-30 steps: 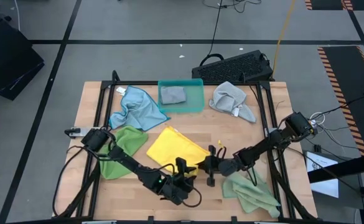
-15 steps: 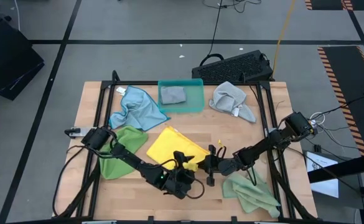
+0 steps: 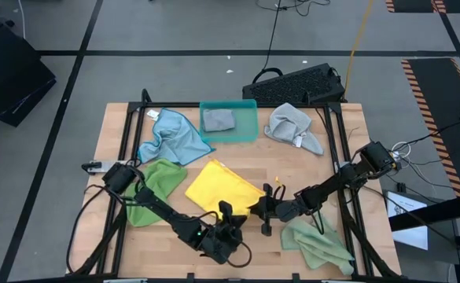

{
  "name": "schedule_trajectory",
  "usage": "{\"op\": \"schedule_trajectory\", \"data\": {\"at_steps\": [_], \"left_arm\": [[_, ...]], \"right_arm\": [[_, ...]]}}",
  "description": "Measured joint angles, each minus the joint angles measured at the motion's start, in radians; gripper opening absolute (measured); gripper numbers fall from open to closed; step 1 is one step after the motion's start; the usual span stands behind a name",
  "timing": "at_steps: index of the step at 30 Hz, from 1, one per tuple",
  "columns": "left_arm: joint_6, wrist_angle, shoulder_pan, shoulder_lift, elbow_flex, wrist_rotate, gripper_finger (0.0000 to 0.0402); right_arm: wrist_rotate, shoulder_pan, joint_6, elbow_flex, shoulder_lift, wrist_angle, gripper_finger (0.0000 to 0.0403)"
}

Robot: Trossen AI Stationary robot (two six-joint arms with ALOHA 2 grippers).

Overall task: Fold microfiber towels
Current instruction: Fold the yellow microfiber cloth

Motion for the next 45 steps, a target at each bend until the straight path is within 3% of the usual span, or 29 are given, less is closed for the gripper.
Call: {"op": "schedule_trajectory", "data": {"at_steps": [3, 12, 17, 28, 35, 45], "left_arm": [[-0.059, -0.015, -0.001, 0.000, 0.000, 0.005, 0.0074], [-0.224, -0.050, -0.009, 0.000, 0.000, -0.017, 0.0290], [-0.265, -0.071, 0.028, 0.000, 0.000, -0.013, 0.0329], [-0.261, -0.100, 0.052, 0.000, 0.000, 0.027, 0.0232], [-0.161, -0.076, 0.028, -0.001, 0.000, -0.035, 0.0137], [-0.152, -0.099, 0.028, -0.001, 0.000, -0.024, 0.0021]], "right_arm": [[0.000, 0.000, 0.000, 0.000, 0.000, 0.000, 0.0004], [0.001, -0.001, 0.001, 0.000, 0.000, 0.000, 0.0004], [0.002, -0.006, 0.018, 0.000, 0.000, 0.000, 0.0004], [0.001, -0.014, 0.025, 0.000, 0.000, 0.000, 0.0004], [0.001, -0.014, 0.025, 0.000, 0.000, 0.000, 0.0004], [0.000, -0.014, 0.025, 0.000, 0.000, -0.004, 0.0004]]}}
